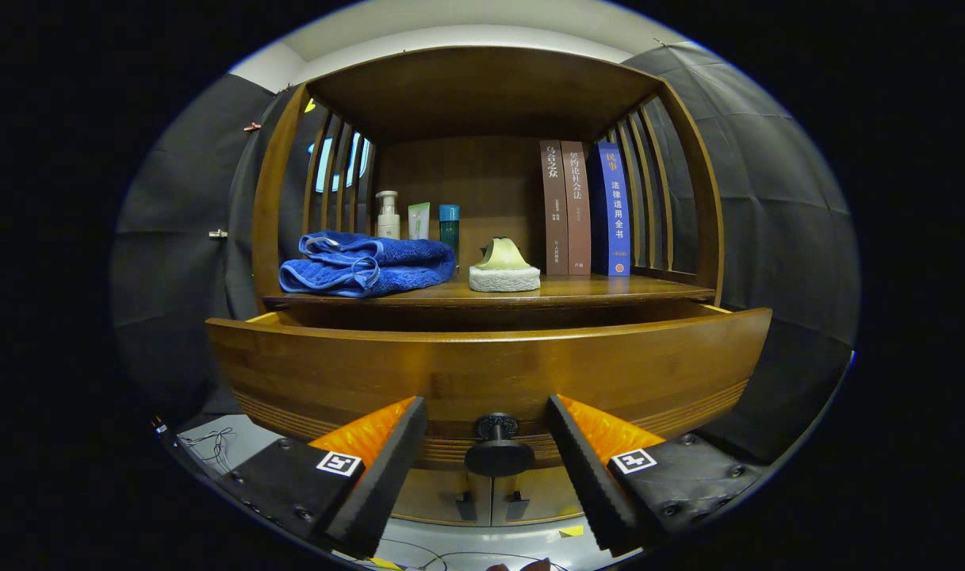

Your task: Pull open the drawer, take out the items inside it, and place them on the countertop above the cabinet.

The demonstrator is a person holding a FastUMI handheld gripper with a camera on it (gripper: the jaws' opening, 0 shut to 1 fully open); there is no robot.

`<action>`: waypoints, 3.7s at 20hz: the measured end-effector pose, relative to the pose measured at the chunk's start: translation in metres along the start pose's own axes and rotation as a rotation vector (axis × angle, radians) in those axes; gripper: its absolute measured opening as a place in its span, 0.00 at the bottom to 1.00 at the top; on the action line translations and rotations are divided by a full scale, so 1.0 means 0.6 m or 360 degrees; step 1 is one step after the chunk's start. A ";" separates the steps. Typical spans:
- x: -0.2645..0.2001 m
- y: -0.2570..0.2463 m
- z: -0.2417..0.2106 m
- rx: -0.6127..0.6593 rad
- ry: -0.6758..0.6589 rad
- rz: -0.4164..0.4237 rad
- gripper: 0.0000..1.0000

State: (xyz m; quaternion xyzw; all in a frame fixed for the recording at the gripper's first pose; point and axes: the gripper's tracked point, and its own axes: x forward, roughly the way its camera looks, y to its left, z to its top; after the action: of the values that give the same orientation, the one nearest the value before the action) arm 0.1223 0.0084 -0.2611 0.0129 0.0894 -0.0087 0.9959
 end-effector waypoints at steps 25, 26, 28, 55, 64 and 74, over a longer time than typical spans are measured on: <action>0.093 0.014 0.010 0.0037 0.0161 0.0031 1.00; 0.081 0.014 0.022 0.0036 0.0143 0.0032 0.99; 0.053 0.019 0.051 0.0032 0.0107 0.0039 1.00; -0.297 0.056 0.478 0.0036 -0.0405 0.0089 0.99; -0.278 0.034 0.437 0.0032 -0.0326 0.0072 0.99; -0.266 0.025 0.424 0.0021 -0.0308 0.0075 0.99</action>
State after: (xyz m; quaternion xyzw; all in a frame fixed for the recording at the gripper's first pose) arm 0.0108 0.0186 0.0180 0.0207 -0.0076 0.0129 0.9997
